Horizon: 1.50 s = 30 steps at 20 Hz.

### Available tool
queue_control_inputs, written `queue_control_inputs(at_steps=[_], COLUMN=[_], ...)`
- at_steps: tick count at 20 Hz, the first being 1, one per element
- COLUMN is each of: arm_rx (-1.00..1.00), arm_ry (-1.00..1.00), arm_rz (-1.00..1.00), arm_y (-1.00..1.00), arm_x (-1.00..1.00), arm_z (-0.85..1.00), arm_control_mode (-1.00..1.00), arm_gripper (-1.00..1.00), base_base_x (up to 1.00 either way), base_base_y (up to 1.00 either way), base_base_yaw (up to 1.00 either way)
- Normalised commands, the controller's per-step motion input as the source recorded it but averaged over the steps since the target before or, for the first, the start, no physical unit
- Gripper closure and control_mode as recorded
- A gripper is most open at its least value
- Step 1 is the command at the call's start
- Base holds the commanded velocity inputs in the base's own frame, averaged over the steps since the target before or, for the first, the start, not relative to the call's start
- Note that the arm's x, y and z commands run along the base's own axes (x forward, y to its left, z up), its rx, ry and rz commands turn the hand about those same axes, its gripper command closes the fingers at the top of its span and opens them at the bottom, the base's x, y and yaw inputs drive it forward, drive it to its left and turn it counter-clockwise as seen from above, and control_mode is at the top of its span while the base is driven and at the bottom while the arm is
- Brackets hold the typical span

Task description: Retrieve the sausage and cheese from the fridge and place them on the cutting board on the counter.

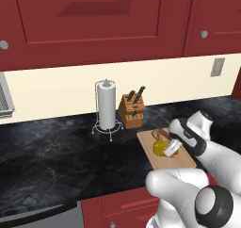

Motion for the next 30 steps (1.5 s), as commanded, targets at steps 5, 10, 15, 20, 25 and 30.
queue_control_inputs(at_steps=[5, 10, 15, 20, 25, 30], arm_rx=[0.00, 0.00, 0.00, 0.00, -0.04, -0.07], arm_ry=[0.00, -0.02, -0.07, -0.08, 0.03, 0.01], arm_rz=[-0.07, -0.09, -0.04, -0.09, -0.28, -0.32], arm_y=[0.38, 0.04, 0.09, 0.22, 0.20, 0.17], arm_x=[-0.23, -0.27, -0.28, -0.43, -0.30, -0.28], arm_z=[-0.34, -0.09, 0.18, 0.28, 0.41, 0.38], arm_control_mode=[-1.00, -1.00, -1.00, -1.00, -1.00, -1.00], arm_gripper=[-1.00, -1.00, -1.00, -1.00, -1.00, -1.00], base_base_x=[0.00, 0.00, 0.00, 0.00, 0.00, 0.00], base_base_y=[0.00, 0.00, 0.00, 0.00, 0.00, 0.00], base_base_yaw=[0.00, 0.00, 0.00, 0.00, 0.00, 0.00])
